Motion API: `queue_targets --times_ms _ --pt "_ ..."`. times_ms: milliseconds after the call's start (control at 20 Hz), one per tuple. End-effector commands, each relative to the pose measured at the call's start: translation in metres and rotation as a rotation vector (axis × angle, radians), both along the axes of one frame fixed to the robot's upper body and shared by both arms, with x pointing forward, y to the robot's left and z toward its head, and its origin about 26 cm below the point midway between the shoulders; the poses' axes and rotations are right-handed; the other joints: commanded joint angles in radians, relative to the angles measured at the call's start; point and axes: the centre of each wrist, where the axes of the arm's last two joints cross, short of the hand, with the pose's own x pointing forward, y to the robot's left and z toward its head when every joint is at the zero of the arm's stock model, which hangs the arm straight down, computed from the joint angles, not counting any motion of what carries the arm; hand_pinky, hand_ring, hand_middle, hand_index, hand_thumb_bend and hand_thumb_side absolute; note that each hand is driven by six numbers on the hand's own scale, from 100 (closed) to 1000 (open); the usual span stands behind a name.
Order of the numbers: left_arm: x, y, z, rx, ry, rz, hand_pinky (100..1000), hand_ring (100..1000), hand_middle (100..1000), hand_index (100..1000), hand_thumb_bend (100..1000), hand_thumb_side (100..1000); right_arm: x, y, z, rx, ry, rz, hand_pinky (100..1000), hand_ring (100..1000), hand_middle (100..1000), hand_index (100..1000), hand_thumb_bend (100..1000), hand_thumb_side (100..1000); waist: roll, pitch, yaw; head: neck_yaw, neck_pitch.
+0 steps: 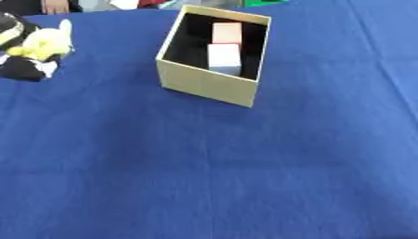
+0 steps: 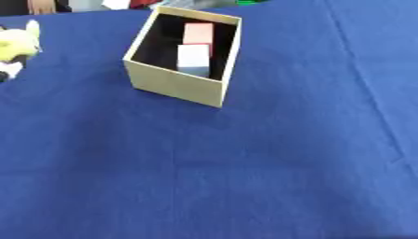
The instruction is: Pick up objects on the table and place them in the box.
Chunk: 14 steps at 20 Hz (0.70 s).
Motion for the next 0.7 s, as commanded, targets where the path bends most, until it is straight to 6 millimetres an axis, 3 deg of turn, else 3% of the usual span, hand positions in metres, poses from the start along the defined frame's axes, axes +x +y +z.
queue_targets --times_ms 50,350,700 --pt "-0.002 -0.008 0.023 0.019 -0.068 -0.024 656 705 590 696 100 384 -0.004 -0.003 0.010 -0.033 -0.028 -0.012 851 728 660 770 100 818 0.000 -0.025 0.001 -0.018 0.012" --pt "0.004 -0.038 0.040 -0.004 -0.128 -0.115 652 699 581 692 100 412 -0.004 -0.002 0.011 -0.034 -0.029 -0.009 851 727 660 770 100 818 0.003 -0.027 -0.002 -0.033 0.017" --pt "0.012 -0.075 0.052 -0.040 -0.161 -0.246 652 696 574 689 100 449 -0.003 -0.001 0.012 -0.037 -0.029 0.000 851 727 660 770 100 821 0.009 -0.028 -0.007 0.007 0.017"
